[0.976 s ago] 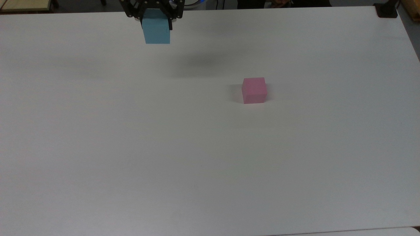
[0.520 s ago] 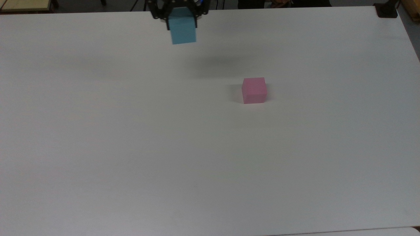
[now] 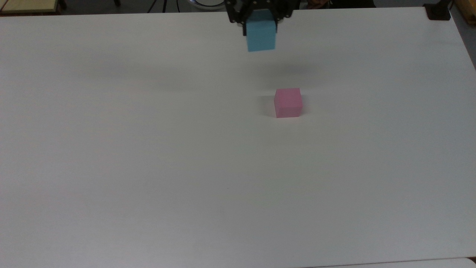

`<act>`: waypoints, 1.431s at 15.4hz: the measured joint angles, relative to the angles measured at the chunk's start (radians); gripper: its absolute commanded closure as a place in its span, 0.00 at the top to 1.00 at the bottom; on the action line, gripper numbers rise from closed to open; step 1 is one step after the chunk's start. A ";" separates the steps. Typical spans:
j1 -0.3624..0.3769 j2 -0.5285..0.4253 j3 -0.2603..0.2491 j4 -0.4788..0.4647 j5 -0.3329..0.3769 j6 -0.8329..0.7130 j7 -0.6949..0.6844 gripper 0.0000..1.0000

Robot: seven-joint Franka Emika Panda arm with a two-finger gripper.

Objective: Put blue cube on pink cube
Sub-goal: 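Lift the light-blue cube and carry it above the pink cube, then lower the light-blue cube onto the top of the pink cube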

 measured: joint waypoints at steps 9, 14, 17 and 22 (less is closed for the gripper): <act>0.061 0.163 0.034 -0.026 -0.006 0.175 0.144 0.65; 0.105 0.221 0.034 -0.055 -0.099 0.223 0.234 0.65; 0.113 0.250 0.034 -0.055 -0.129 0.233 0.257 0.65; 0.127 0.278 0.034 -0.055 -0.147 0.246 0.271 0.65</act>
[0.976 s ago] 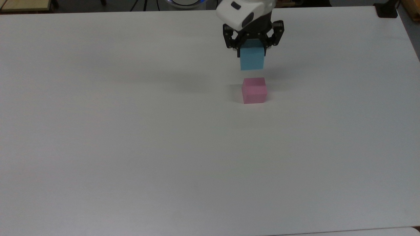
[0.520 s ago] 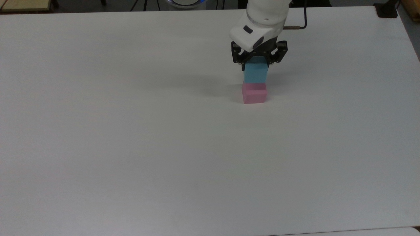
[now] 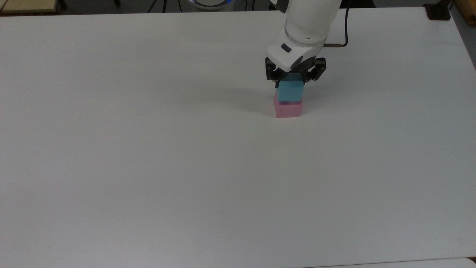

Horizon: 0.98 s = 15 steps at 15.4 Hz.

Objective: Put blue cube on pink cube
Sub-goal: 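Lower the light-blue cube onto the top of the pink cube, then open the gripper and raise it away from the stacked cubes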

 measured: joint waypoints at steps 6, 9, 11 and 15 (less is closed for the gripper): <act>0.025 0.018 0.000 -0.001 -0.040 0.000 0.042 0.84; 0.031 0.026 0.000 -0.001 -0.051 0.001 0.049 1.00; 0.031 0.027 0.000 0.000 -0.052 0.001 0.061 1.00; 0.029 0.023 -0.004 0.009 -0.054 0.000 0.076 1.00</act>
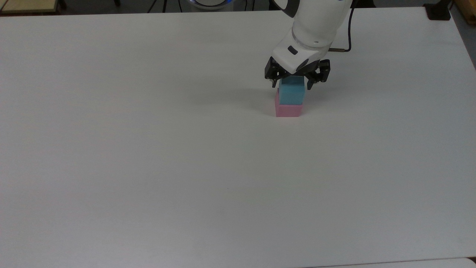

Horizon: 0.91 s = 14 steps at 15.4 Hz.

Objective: Put blue cube on pink cube
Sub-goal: 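Open the gripper and raise it away from the stacked cubes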

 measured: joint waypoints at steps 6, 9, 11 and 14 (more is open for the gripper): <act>-0.089 -0.116 -0.008 0.107 -0.004 -0.240 0.002 1.00; -0.150 -0.201 -0.014 0.134 -0.004 -0.322 -0.016 1.00; -0.175 -0.254 -0.040 0.135 -0.004 -0.363 -0.064 1.00; -0.181 -0.334 -0.146 0.136 0.032 -0.399 -0.194 1.00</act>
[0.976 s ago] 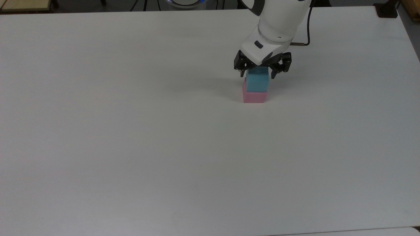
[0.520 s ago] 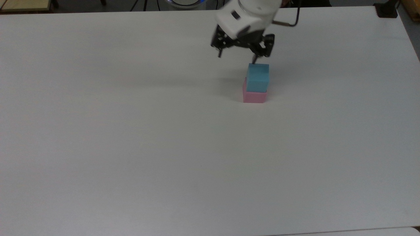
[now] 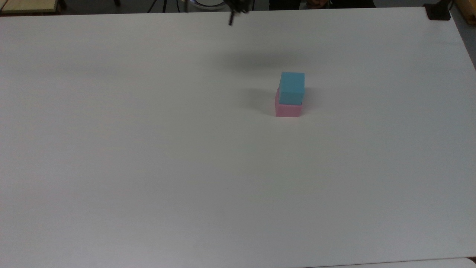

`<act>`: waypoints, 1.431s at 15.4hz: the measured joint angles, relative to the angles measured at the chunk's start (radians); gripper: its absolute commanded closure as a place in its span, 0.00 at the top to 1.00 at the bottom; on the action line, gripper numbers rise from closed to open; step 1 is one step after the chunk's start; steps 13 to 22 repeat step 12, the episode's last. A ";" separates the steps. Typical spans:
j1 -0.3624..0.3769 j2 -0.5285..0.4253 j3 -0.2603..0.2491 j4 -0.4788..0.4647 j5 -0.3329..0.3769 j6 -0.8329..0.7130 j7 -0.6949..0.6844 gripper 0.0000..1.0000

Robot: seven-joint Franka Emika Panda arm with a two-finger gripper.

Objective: Put blue cube on pink cube
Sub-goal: 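Open the gripper and raise it away from the stacked cubes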

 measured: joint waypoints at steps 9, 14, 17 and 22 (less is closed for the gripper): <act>-0.004 -0.091 -0.217 -0.003 0.070 -0.031 -0.370 1.00; -0.004 -0.091 -0.227 -0.003 0.072 -0.031 -0.400 1.00; -0.004 -0.091 -0.227 -0.003 0.072 -0.031 -0.400 1.00; -0.004 -0.091 -0.227 -0.003 0.072 -0.031 -0.400 1.00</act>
